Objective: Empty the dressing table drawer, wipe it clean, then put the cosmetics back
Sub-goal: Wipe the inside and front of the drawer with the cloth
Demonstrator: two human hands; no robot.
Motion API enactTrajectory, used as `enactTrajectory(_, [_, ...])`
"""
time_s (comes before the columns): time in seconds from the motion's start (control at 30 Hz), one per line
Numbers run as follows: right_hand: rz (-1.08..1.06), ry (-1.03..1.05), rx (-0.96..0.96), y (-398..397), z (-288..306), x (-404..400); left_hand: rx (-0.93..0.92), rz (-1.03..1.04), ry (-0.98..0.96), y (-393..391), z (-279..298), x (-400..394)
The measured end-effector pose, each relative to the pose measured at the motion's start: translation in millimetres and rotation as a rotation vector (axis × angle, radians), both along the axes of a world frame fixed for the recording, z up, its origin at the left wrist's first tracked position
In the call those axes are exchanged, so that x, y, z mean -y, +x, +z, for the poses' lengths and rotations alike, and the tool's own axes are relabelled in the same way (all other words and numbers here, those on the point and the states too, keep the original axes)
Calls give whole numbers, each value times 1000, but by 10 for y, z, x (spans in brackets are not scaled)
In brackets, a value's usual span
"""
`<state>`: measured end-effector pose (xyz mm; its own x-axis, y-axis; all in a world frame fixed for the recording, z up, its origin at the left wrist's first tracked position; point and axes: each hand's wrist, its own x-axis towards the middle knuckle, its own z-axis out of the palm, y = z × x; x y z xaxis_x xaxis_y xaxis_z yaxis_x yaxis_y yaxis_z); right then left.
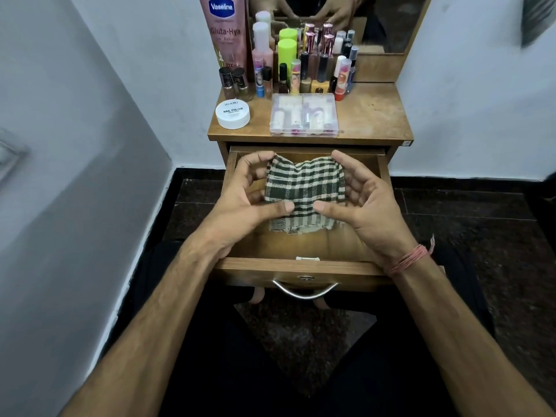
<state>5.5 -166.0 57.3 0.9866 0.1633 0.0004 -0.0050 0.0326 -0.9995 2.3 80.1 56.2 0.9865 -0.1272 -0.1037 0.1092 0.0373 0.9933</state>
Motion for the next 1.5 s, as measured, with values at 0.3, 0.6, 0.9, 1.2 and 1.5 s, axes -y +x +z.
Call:
enactTrajectory(0.3, [-63, -213, 49, -23, -66, -75, 86, 111, 58, -27, 20, 21])
enactTrajectory(0.6, [-152, -687, 162, -146, 36, -150, 70, -9, 235, 2, -22, 14])
enactTrajectory(0.9, [-103, -486, 55, -40, -21, -118, 39, 14, 424, 44, -101, 48])
enactTrajectory(1.2, [-117, -72, -131, -18, -42, -118, -112, 33, 73, 17, -20, 88])
enactTrajectory(1.5, [-91, 44, -115, 27, -63, -41, -49, 29, 85, 18, -18, 10])
